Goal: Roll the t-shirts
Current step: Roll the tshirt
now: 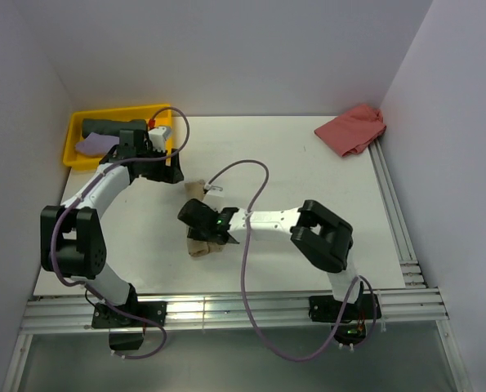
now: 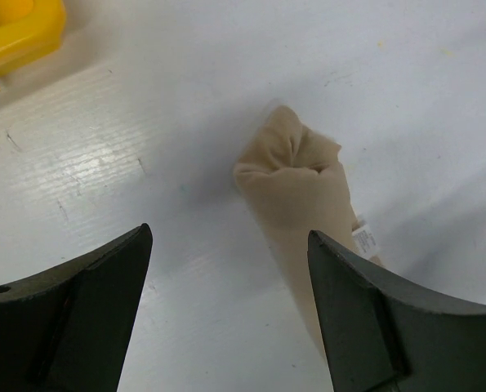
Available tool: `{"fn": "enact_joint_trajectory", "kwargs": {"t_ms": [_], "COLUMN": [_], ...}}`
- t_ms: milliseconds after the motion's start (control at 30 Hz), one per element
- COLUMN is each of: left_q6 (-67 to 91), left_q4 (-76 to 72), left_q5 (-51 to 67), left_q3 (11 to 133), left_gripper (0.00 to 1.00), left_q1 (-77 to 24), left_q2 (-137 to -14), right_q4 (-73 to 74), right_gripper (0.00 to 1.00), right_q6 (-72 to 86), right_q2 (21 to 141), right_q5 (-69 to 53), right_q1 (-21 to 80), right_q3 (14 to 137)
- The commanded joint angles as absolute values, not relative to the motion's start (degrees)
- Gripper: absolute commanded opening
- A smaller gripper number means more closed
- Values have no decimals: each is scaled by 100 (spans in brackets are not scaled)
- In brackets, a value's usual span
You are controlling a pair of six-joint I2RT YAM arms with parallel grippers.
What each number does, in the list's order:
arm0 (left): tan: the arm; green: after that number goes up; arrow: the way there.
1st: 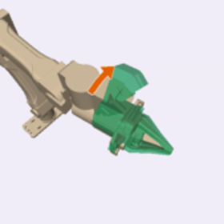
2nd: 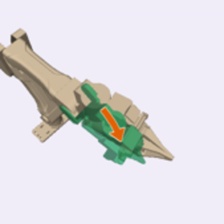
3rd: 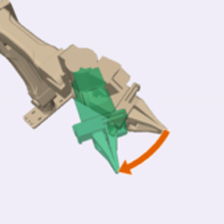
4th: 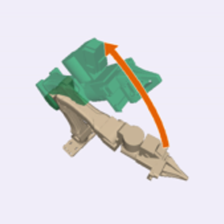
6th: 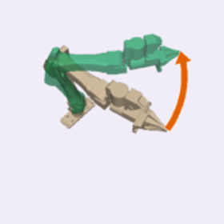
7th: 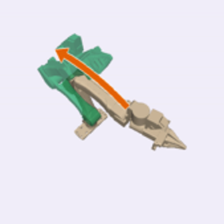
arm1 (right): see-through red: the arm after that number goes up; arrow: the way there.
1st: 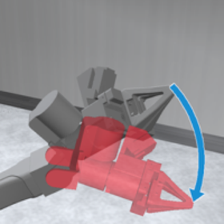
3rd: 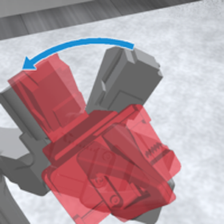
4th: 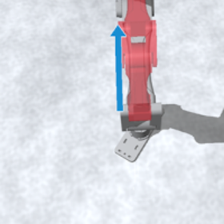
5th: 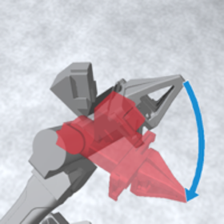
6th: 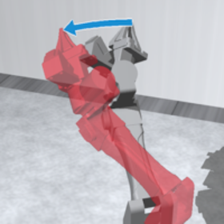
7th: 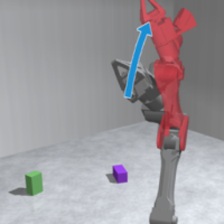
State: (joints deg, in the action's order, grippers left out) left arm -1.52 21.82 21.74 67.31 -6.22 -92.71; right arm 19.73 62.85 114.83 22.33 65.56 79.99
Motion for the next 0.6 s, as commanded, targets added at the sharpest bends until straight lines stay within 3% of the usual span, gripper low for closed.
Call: {"fn": "enact_joint_trajectory", "kwargs": {"t_ms": [0,267,567], "left_q6": [-264,-343,-440], "left_q4": [2303,2303,2276], "left_q5": [2461,2654,2733], "left_q3": [6812,6539,6311], "left_gripper": [83,82,82], "left_q1": [-633,-633,-791], "left_q2": [-8991,-9132,-9509], "right_q4": [161,-2597,-5710], "right_gripper": [23,23,22], "right_q6": [6669,7689,9078], "right_q2": [11234,11057,11768], "right_q5": [882,-139,-668], "right_q1": [6250,5652,5370], "right_q3": [6973,5556,4430]}}
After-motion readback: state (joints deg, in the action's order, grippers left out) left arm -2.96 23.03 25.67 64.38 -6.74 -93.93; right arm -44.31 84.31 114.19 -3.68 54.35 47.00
